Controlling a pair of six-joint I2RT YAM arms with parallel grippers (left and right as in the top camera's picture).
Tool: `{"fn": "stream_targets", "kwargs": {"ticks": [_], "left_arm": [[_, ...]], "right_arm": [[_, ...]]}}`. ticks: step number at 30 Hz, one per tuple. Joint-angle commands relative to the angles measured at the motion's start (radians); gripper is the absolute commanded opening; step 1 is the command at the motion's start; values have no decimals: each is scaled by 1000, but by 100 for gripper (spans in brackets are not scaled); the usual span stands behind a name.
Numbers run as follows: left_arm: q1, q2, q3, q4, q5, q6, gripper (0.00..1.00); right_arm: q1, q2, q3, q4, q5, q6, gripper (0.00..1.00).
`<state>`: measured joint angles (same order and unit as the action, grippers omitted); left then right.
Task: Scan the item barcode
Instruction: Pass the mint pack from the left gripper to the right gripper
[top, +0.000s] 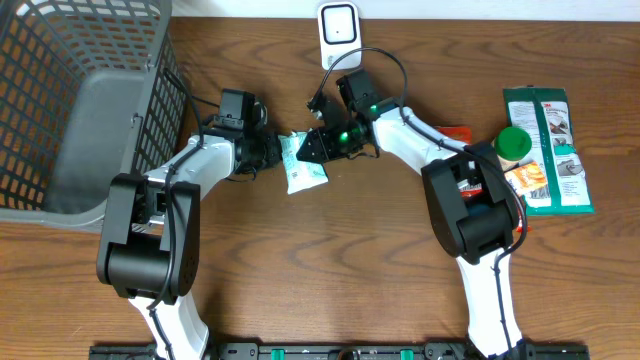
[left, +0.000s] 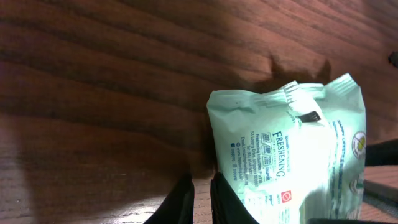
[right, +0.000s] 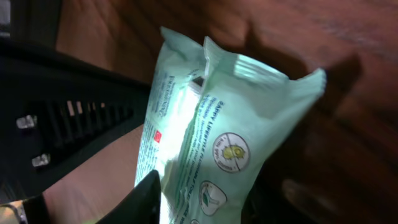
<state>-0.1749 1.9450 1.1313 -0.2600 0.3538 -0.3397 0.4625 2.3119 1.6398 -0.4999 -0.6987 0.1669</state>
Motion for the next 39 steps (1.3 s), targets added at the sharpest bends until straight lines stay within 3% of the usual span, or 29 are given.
{"fn": "stream_targets", "kwargs": {"ticks": [1,3,5,11,12,18,22,23,24,27,35,39], "left_arm": [[-2,17,-16,-12,5,31,13],[1,11,-13,-11,5,55,13],[3,-8,-11,-10,5,56,13],[39,-216,-3,-22,5,58,17],[48,-269,-3,-32,5,58,24],[88,-507,-3,-126,1,58,26],[92,-563,-3,-209,1,56,27],[91,-562,-3,-225,2,47,27],[84,-547,-6,-253,1,33,27],[49,-479,-17,-247,2,31,27],[-74,-173,-17,-84,32,31,26],[-80,-67,-17,-40,32,31,26]], "right_arm": [[18,-3,-24,12,43,49,22],[10,-13,-24,21,43,33,8],[3,-34,-24,21,43,-18,1],[-3,-174,-24,-69,47,-158,1],[-3,-206,-24,-101,61,-158,1],[-5,-322,-24,-187,129,-163,1],[-2,-335,-25,-235,260,-124,1],[-1,-326,-26,-245,275,-123,5],[0,-316,-28,-250,285,-123,28],[-11,-278,-28,-249,290,-86,46],[-79,-108,-28,-202,67,-74,40],[-91,-43,-28,-161,-78,-140,39]]}}
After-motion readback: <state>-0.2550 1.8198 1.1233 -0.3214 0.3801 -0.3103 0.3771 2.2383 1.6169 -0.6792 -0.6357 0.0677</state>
